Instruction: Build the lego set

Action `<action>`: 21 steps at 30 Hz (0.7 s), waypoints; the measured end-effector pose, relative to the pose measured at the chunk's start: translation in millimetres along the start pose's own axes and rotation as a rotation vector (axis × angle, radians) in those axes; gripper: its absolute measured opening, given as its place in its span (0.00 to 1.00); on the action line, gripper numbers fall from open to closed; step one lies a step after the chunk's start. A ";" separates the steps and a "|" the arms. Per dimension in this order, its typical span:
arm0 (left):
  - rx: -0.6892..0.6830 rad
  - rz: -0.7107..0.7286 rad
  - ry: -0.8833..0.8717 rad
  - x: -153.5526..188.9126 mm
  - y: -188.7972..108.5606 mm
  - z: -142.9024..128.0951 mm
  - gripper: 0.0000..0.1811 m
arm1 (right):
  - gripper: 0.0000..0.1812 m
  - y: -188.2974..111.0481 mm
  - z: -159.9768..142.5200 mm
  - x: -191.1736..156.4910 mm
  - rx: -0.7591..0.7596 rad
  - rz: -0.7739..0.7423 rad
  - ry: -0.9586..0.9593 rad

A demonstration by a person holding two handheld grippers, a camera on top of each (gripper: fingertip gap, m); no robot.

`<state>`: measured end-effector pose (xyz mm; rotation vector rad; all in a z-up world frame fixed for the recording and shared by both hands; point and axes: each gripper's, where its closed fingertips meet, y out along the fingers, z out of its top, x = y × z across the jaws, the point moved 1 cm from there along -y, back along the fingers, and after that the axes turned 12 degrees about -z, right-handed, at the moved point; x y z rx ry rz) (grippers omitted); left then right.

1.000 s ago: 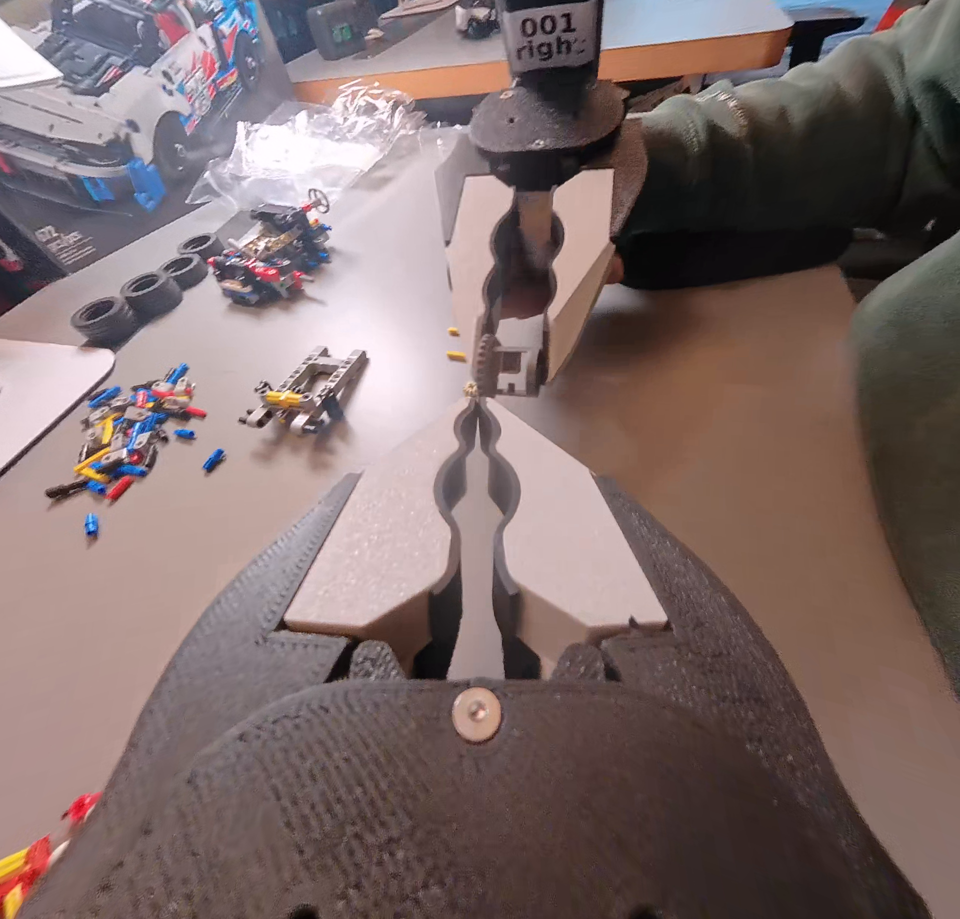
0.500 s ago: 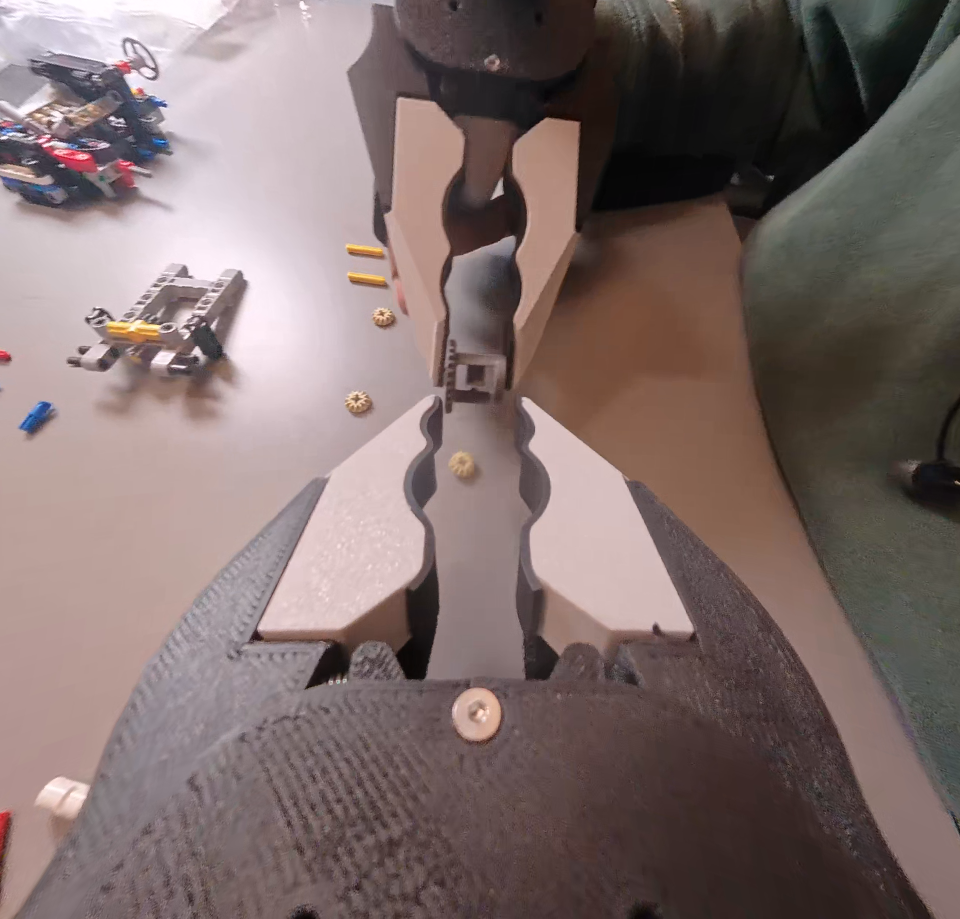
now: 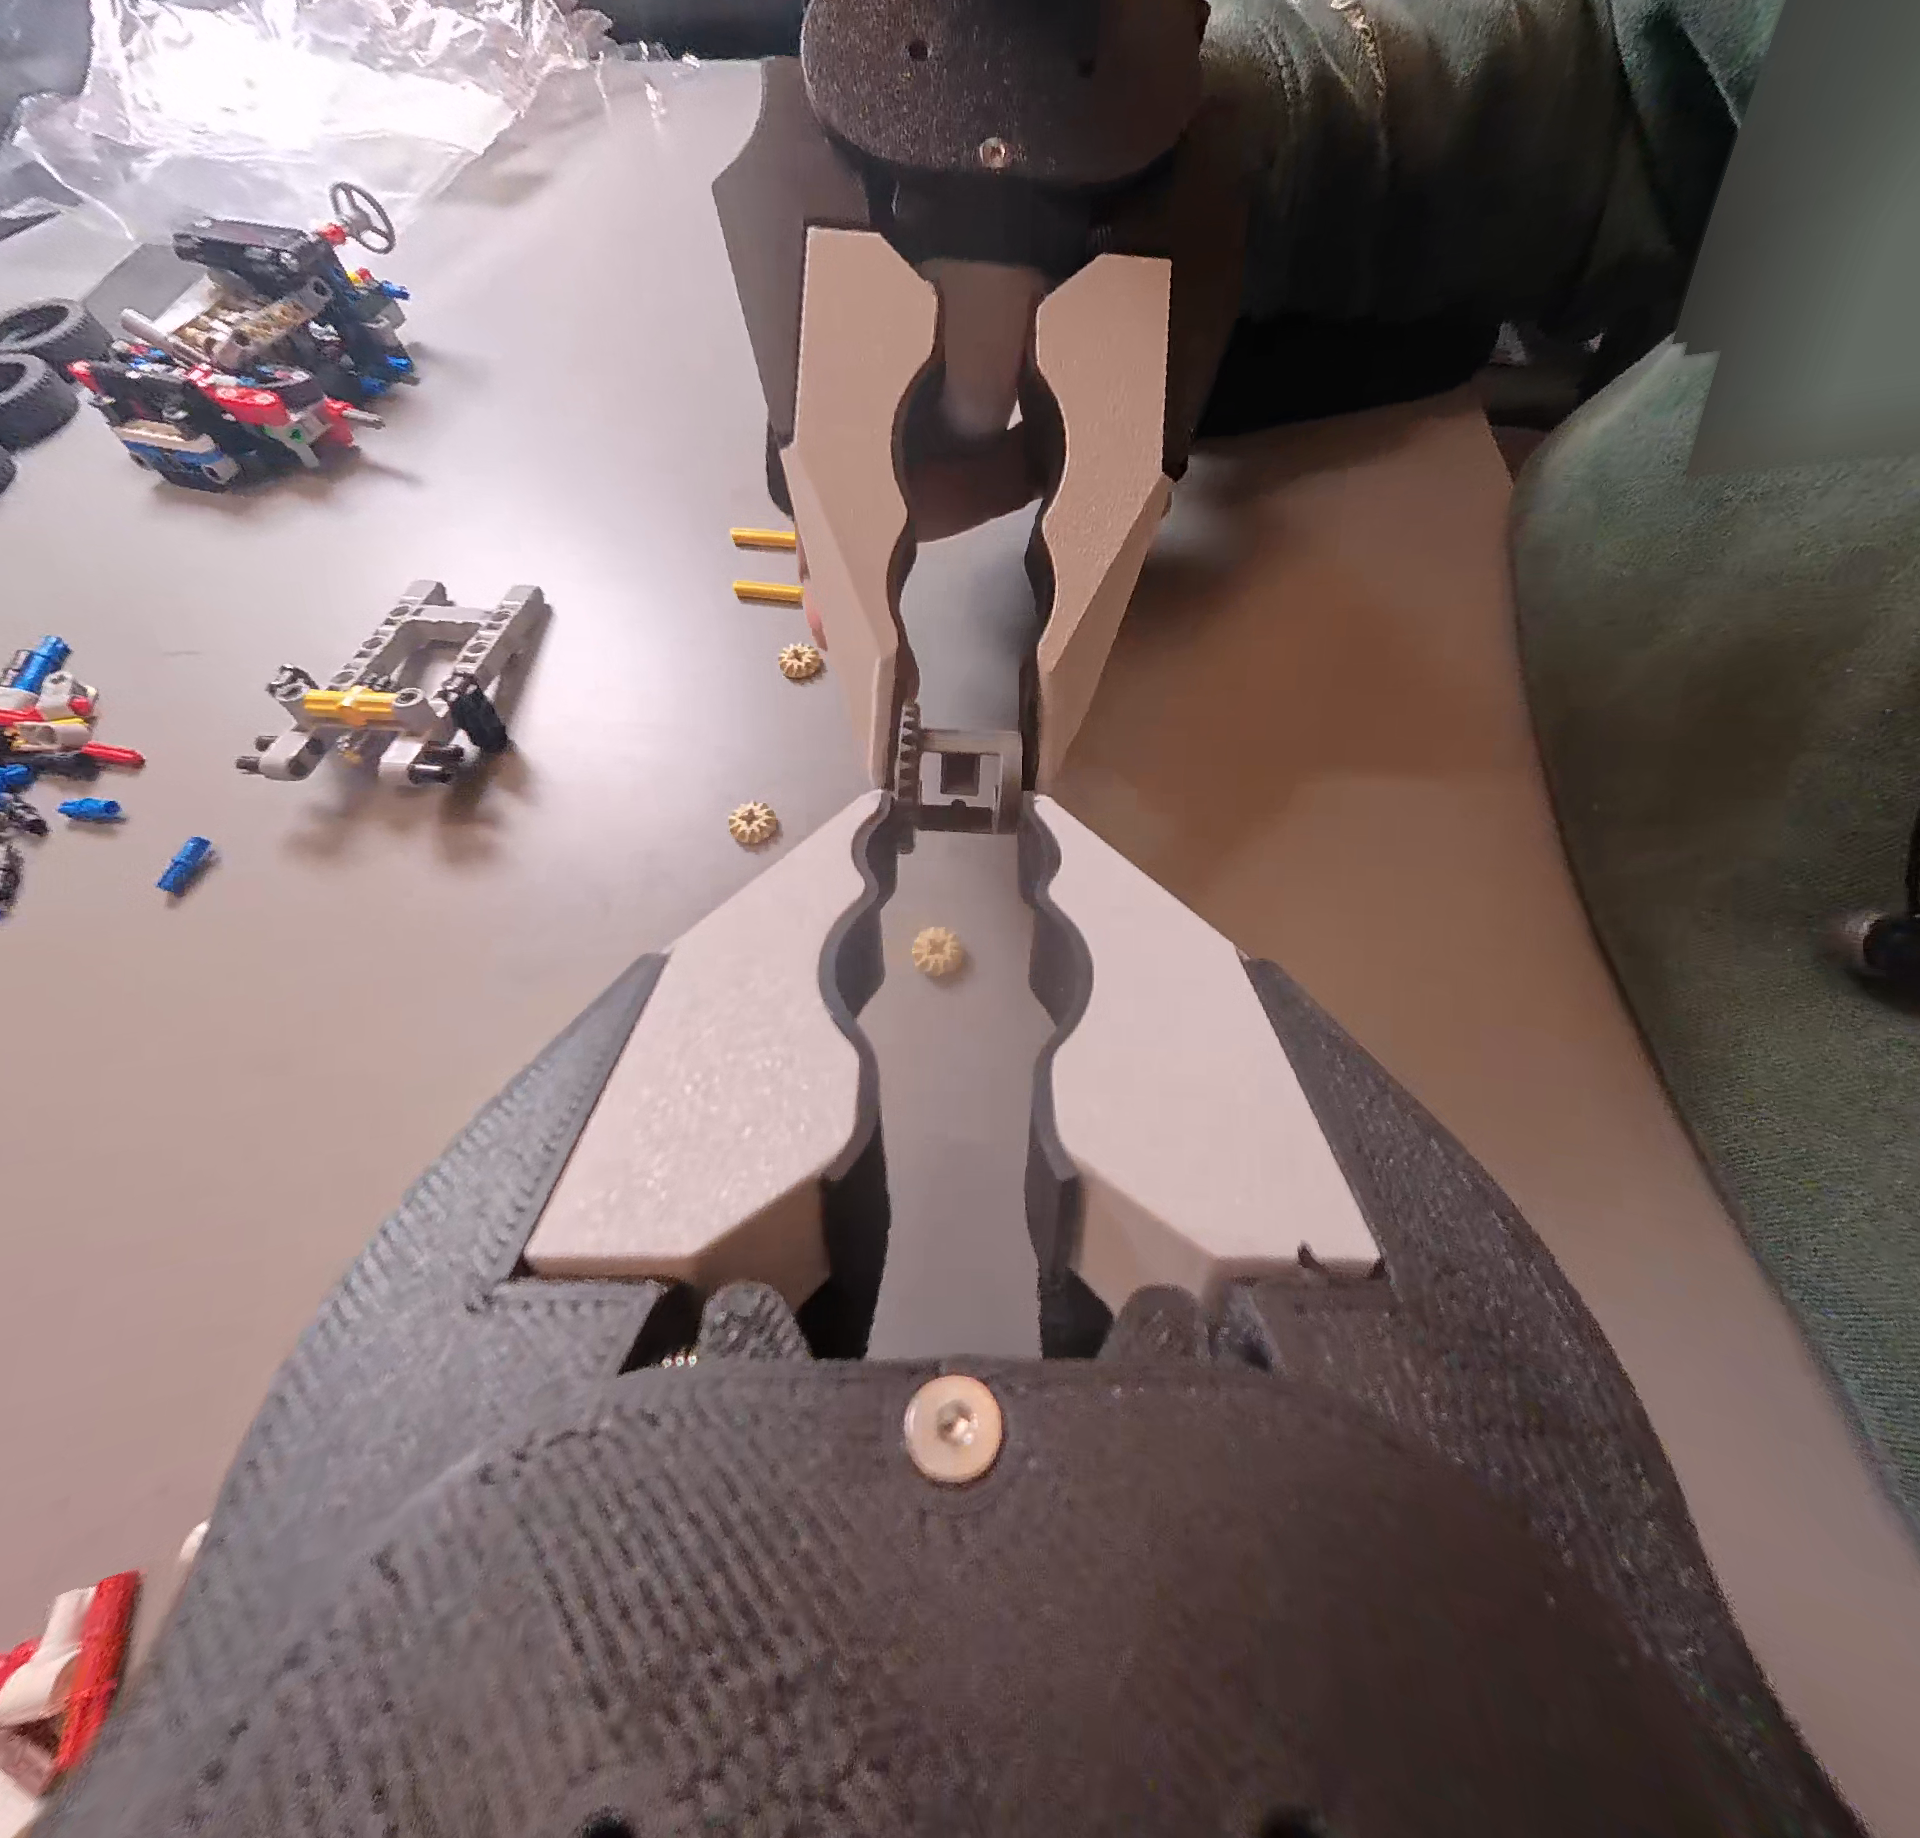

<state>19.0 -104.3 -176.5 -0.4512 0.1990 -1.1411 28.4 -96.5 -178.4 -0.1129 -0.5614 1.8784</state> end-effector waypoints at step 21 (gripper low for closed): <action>-0.253 0.005 -0.089 -9.8 -12.6 -59.9 0.13 | 0.11 32.5 -38.3 -4.2 -0.444 0.066 -0.159</action>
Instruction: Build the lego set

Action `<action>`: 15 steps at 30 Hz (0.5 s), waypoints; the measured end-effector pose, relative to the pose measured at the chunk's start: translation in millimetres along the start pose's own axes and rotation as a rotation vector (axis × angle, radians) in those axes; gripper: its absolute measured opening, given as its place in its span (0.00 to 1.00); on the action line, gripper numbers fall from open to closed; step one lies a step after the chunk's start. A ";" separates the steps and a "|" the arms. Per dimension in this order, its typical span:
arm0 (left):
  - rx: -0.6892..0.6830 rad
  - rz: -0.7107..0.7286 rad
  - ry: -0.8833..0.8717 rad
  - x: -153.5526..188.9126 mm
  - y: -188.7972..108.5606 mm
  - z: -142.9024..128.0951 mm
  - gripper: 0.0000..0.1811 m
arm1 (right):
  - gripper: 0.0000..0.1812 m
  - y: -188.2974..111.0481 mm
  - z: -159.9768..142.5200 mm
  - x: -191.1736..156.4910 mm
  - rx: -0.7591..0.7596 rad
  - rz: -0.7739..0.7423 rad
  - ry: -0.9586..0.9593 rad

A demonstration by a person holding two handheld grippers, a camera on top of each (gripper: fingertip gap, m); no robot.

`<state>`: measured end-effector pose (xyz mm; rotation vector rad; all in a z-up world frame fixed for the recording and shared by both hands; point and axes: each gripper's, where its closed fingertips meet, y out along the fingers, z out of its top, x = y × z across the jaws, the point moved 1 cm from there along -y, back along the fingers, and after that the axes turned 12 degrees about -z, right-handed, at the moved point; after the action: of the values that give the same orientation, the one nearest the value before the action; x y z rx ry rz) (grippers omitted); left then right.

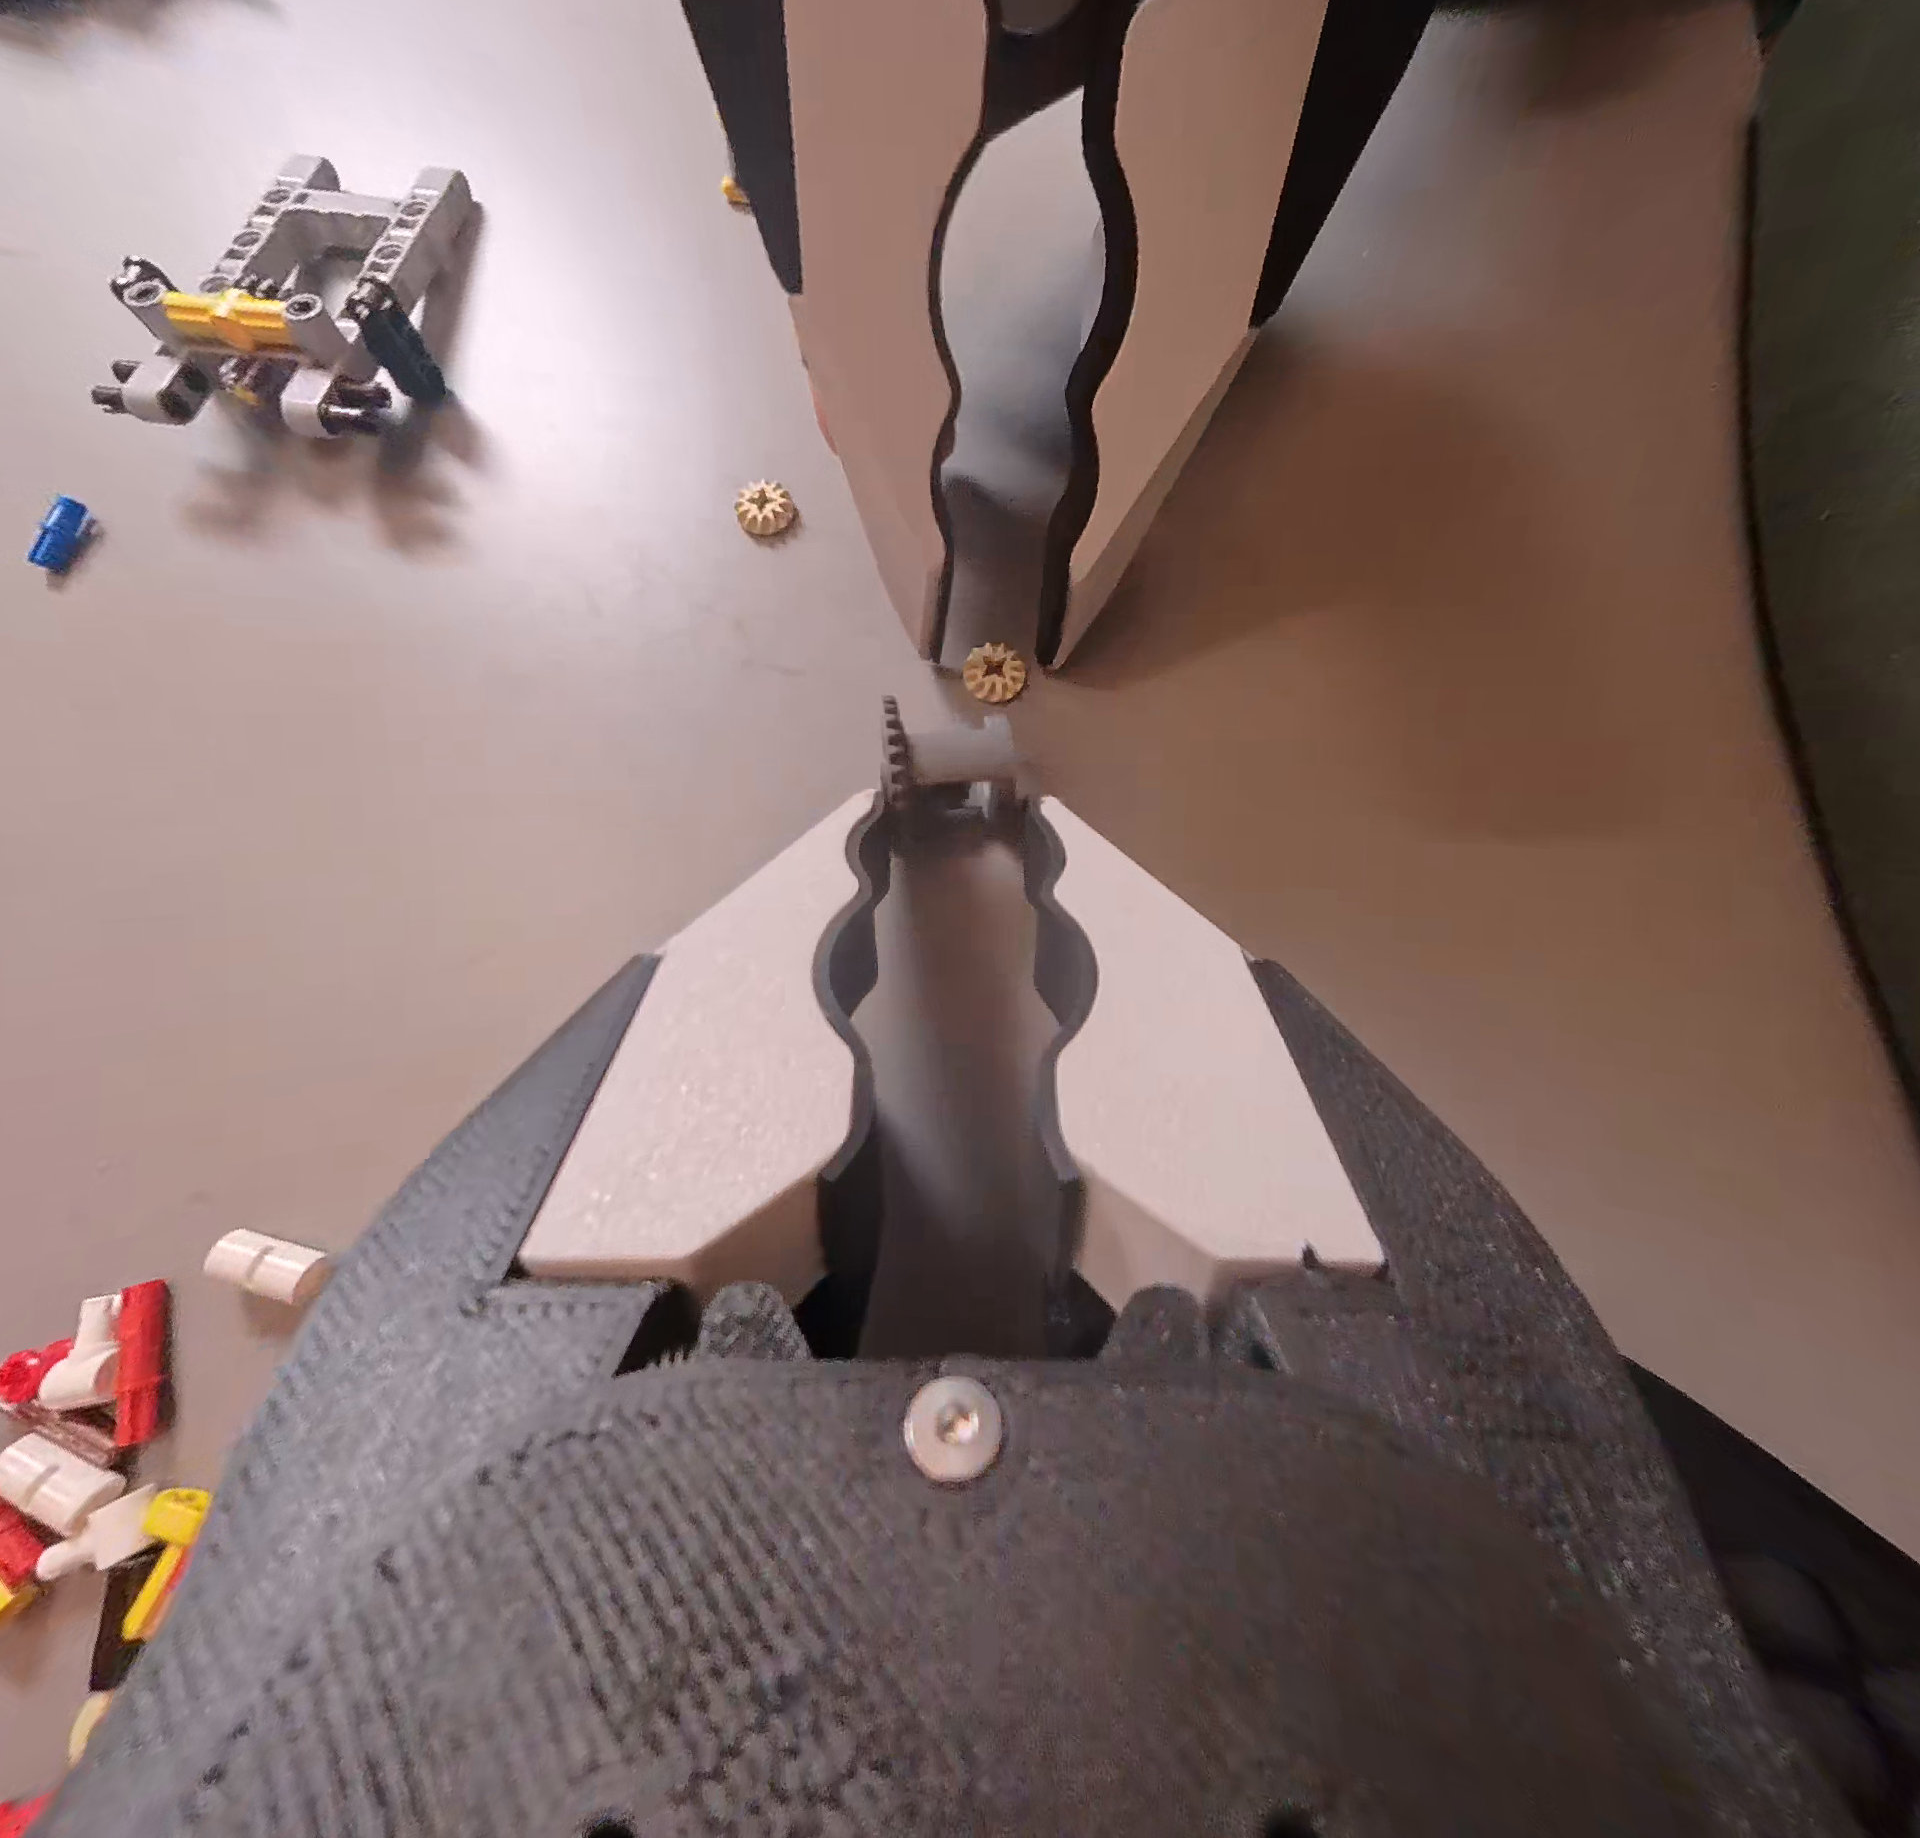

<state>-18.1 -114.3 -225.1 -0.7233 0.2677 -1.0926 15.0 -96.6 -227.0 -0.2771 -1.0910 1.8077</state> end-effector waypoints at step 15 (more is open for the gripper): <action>-0.031 0.084 -0.022 -7.9 0.6 2.4 0.13 | 0.05 1.3 -0.5 -0.4 0.020 0.019 0.082</action>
<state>-20.0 -106.2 -224.8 -0.7452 0.2943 -1.0018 14.7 -96.9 -228.4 -0.3475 -1.0158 1.8076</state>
